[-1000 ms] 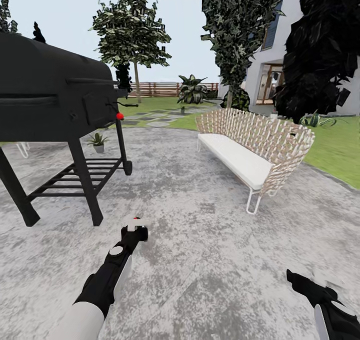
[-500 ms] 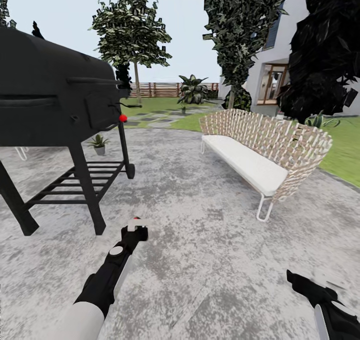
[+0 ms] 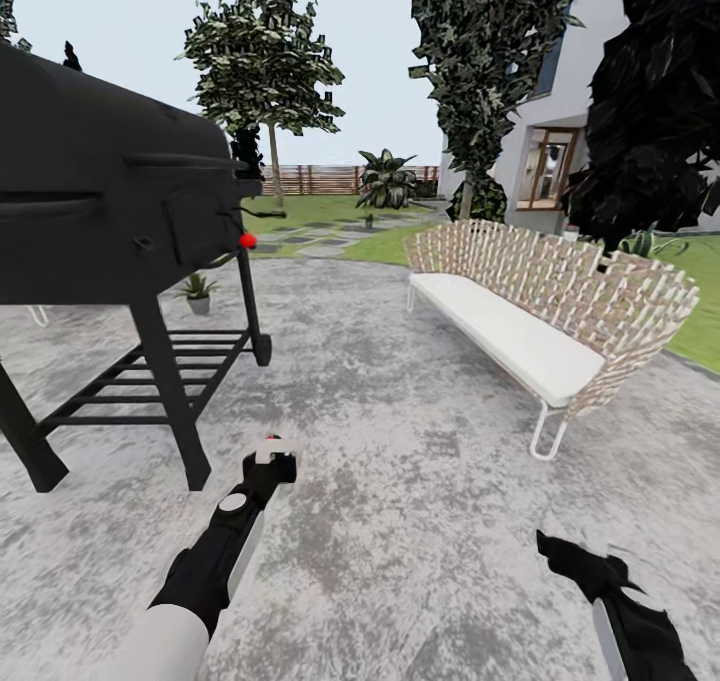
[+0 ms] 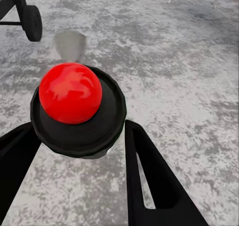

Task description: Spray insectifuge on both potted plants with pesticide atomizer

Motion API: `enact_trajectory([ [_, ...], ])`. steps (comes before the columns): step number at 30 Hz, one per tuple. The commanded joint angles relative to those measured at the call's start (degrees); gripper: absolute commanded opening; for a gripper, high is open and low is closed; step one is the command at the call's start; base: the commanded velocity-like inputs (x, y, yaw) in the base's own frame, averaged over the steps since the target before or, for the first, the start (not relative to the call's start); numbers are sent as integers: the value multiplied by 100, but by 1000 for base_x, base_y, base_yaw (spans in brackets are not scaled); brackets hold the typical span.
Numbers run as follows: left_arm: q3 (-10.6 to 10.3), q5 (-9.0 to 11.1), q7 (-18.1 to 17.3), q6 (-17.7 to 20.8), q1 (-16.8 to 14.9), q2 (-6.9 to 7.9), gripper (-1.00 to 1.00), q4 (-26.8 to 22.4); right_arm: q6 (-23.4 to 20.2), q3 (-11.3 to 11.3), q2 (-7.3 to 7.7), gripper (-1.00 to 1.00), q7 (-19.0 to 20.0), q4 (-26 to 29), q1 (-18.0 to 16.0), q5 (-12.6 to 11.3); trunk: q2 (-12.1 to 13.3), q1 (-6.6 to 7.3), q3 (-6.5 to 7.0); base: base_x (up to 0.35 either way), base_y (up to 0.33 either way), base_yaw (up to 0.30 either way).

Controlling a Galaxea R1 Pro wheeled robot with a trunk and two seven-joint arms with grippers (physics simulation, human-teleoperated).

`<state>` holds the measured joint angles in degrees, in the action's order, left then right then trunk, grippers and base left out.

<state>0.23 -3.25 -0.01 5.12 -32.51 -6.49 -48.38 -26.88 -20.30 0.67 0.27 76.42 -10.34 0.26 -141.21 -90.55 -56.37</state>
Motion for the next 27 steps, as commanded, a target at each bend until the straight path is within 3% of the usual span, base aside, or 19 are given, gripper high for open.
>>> enact_trajectory([
  [1, 3, -35, 0, 33, -1, -2, -100, -9, -32, 380, 2, 100, 1, 7, -3, 14, -2, -2, -6, 336, 1, 0],
  [2, 3, -35, -1, 33, -1, -2, -100, -12, -31, 889, 3, 100, 0, 6, -3, 8, -2, -2, -6, 337, 0, 0],
  [5, 3, -35, -6, 33, -1, -2, -100, -9, -28, 1166, 3, 100, 0, 7, -3, -19, -2, -2, -6, 337, 0, 0],
  [22, 3, -35, -8, 33, -1, -5, -100, -12, -28, 1239, 3, 100, -1, 14, -3, 14, -2, -2, -6, 338, 0, 1],
  [27, 3, -35, -8, 30, -1, -38, -100, -12, -27, 1239, 3, 100, -1, 14, -3, 12, -2, -2, -4, 338, 0, 175],
])
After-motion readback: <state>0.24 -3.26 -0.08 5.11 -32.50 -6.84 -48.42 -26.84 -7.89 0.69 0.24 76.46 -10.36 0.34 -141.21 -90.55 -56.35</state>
